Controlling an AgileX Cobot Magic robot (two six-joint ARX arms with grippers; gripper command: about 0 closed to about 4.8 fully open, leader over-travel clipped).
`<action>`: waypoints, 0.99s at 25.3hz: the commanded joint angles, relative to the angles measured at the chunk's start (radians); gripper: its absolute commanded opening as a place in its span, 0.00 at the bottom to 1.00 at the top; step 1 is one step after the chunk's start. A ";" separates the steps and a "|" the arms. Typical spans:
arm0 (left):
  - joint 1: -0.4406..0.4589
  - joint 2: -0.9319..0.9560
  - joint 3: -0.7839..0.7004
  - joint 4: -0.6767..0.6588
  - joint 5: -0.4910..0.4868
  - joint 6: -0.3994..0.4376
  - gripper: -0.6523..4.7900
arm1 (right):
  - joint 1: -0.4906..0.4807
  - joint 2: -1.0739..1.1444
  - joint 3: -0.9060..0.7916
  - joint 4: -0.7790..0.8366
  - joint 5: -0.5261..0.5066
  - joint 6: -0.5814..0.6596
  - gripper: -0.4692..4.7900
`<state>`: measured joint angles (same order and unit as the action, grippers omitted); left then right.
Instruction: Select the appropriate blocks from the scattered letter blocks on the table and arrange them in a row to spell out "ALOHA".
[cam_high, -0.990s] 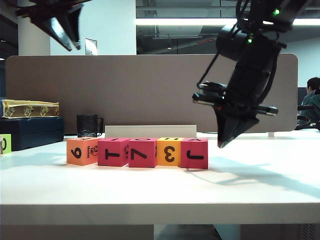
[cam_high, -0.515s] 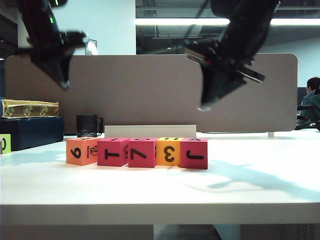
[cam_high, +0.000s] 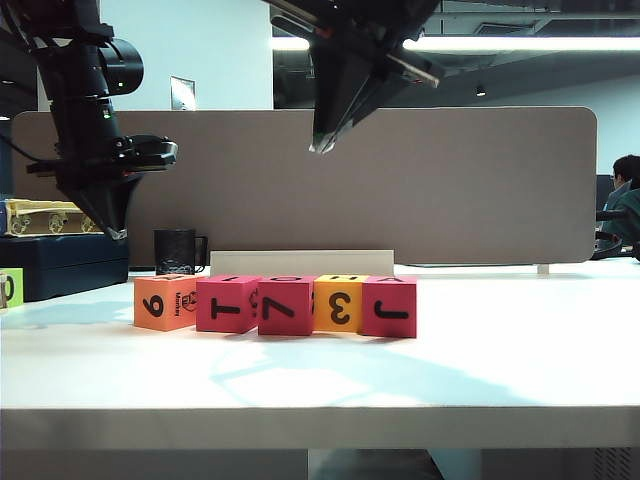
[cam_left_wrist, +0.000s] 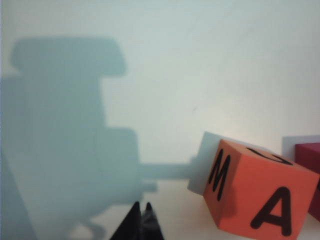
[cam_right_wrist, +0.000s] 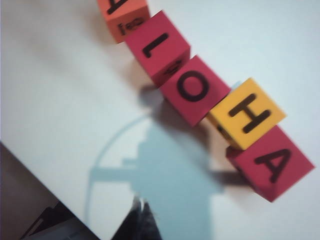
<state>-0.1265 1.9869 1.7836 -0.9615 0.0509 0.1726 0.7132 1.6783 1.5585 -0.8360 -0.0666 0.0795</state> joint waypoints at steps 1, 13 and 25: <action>0.031 0.014 0.002 0.020 -0.002 0.011 0.11 | -0.001 -0.006 0.031 -0.010 0.036 -0.002 0.08; 0.077 0.110 0.001 -0.025 0.226 -0.031 0.11 | 0.005 -0.007 0.067 -0.051 0.068 -0.002 0.08; 0.018 0.134 0.001 -0.058 0.333 -0.031 0.11 | 0.014 -0.007 0.068 -0.050 0.069 -0.002 0.08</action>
<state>-0.1017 2.1185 1.7840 -1.0069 0.3748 0.1406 0.7265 1.6768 1.6188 -0.8913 0.0002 0.0795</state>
